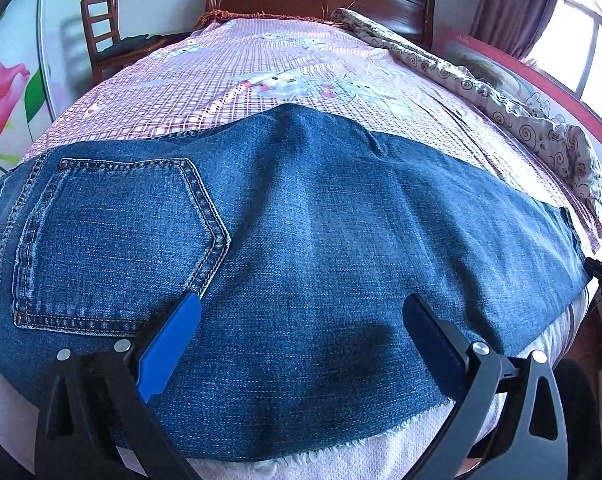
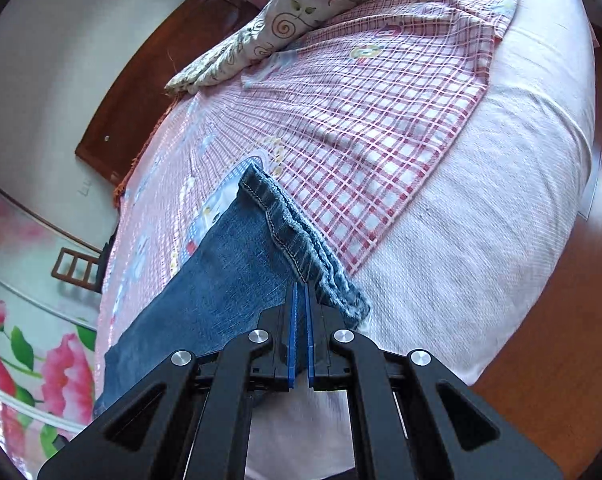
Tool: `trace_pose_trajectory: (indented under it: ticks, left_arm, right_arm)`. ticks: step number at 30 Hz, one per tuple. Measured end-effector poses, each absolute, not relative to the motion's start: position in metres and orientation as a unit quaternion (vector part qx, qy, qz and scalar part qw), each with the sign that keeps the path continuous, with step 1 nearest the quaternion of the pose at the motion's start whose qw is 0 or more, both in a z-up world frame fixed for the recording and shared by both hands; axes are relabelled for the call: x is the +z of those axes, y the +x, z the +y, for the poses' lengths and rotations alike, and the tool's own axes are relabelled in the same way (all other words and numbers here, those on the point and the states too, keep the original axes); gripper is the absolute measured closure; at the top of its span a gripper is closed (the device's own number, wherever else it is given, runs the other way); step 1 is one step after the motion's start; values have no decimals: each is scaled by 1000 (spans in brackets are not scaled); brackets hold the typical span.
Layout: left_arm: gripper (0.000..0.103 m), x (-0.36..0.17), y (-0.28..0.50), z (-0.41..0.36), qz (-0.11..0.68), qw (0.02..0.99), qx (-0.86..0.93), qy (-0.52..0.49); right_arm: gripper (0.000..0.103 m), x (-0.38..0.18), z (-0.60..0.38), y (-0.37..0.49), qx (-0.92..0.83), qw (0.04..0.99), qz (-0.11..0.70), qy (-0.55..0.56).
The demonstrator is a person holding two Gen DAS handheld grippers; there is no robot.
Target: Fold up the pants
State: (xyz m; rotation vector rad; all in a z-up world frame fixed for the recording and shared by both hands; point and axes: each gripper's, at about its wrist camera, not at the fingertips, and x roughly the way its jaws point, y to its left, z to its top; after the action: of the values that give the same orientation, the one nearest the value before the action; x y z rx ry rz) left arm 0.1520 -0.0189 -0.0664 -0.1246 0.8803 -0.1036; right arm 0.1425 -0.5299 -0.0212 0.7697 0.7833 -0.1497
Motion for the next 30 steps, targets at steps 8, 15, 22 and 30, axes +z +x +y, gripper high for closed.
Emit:
trace_pose_trajectory:
  ticks: [8, 15, 22, 30]
  left_arm:
    - [2, -68, 154, -20, 430, 900, -47, -58]
    - [2, -68, 152, -21, 425, 902, -44, -61]
    - [2, -68, 152, -21, 426, 902, -48, -55]
    - [2, -68, 152, -20, 425, 902, -44, -65]
  right_arm:
    - [55, 17, -503, 145, -61, 882, 327, 335]
    - [33, -17, -519, 150, -67, 864, 361, 345]
    - [33, -2, -535, 125, -95, 870, 304, 375]
    - [32, -23, -545, 123, -51, 844, 325, 424]
